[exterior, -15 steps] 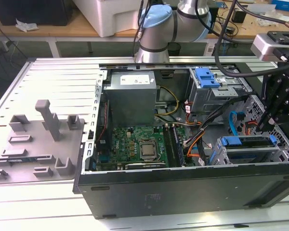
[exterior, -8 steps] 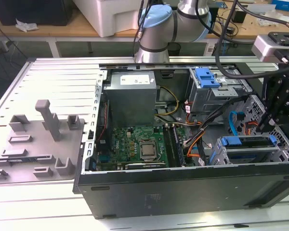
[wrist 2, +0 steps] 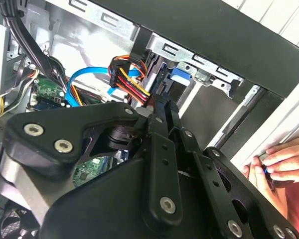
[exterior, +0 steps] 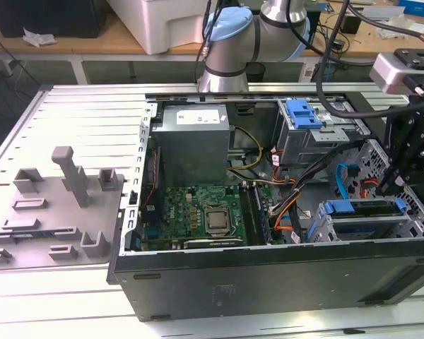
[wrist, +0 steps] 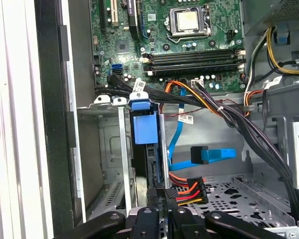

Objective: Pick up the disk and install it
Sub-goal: 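Insert the first disk wire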

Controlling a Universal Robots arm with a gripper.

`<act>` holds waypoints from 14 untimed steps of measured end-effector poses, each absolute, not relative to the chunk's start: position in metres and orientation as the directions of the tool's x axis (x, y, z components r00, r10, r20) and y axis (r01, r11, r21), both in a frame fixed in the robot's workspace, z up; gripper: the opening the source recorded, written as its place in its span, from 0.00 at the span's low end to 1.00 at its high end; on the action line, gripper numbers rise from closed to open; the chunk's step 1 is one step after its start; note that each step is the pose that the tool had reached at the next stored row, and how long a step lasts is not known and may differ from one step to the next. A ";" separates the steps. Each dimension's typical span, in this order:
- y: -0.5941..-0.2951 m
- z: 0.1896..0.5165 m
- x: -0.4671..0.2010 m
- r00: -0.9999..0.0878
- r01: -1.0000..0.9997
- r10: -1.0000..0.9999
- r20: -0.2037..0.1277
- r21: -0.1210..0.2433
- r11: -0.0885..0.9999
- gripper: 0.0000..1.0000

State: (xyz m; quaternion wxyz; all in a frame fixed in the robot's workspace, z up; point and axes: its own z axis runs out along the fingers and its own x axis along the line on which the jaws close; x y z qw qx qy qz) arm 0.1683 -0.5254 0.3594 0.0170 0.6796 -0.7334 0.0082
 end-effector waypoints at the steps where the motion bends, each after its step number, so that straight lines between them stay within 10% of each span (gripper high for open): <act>1: -0.525 0.359 0.168 -0.069 -0.998 -0.997 0.036 0.011 0.069 0.17; 14: -0.526 0.357 0.168 -0.038 -0.999 -0.999 0.036 0.011 0.039 0.17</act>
